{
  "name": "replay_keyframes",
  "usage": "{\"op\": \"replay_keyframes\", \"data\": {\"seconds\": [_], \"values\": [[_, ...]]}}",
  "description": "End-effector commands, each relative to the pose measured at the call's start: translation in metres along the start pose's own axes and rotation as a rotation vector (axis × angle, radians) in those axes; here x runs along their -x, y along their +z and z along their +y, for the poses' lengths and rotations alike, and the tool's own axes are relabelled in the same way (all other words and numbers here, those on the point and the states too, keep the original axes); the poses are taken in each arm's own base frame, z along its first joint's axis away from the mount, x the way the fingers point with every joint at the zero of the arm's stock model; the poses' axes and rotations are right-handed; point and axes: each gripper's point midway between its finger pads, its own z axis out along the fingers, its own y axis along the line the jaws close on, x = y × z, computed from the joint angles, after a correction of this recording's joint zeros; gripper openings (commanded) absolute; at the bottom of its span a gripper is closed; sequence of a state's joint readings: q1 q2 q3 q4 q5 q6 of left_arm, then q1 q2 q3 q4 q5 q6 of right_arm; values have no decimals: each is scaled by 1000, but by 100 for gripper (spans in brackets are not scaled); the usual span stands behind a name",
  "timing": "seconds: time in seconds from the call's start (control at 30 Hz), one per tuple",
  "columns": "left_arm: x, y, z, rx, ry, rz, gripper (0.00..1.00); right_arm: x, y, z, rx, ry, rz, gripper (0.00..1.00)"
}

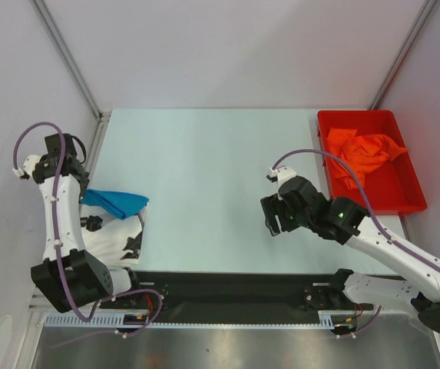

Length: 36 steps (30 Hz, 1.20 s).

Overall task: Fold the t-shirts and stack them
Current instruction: Neatly place the folded tshirt to the corner

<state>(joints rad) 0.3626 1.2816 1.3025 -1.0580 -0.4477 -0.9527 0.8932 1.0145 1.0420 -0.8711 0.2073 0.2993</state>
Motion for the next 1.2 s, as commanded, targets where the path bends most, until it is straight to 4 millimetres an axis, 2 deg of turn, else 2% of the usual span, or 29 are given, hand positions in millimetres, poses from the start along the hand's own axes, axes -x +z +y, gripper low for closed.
{"op": "replay_keyframes", "data": {"seconds": [0.0,0.43,0.6,1.17], "values": [[1,-5,7,-19,-29,-16,0,14,-5,8,33,2,-49,74],[-20,8,41,30,27,-11,0,8,-9,7,36,-6,-38,75],[-22,11,56,66,26,-19,0,7,-9,8,44,-9,-33,75],[-47,37,107,213,45,7,0,7,-11,10,56,-18,-34,75]]}}
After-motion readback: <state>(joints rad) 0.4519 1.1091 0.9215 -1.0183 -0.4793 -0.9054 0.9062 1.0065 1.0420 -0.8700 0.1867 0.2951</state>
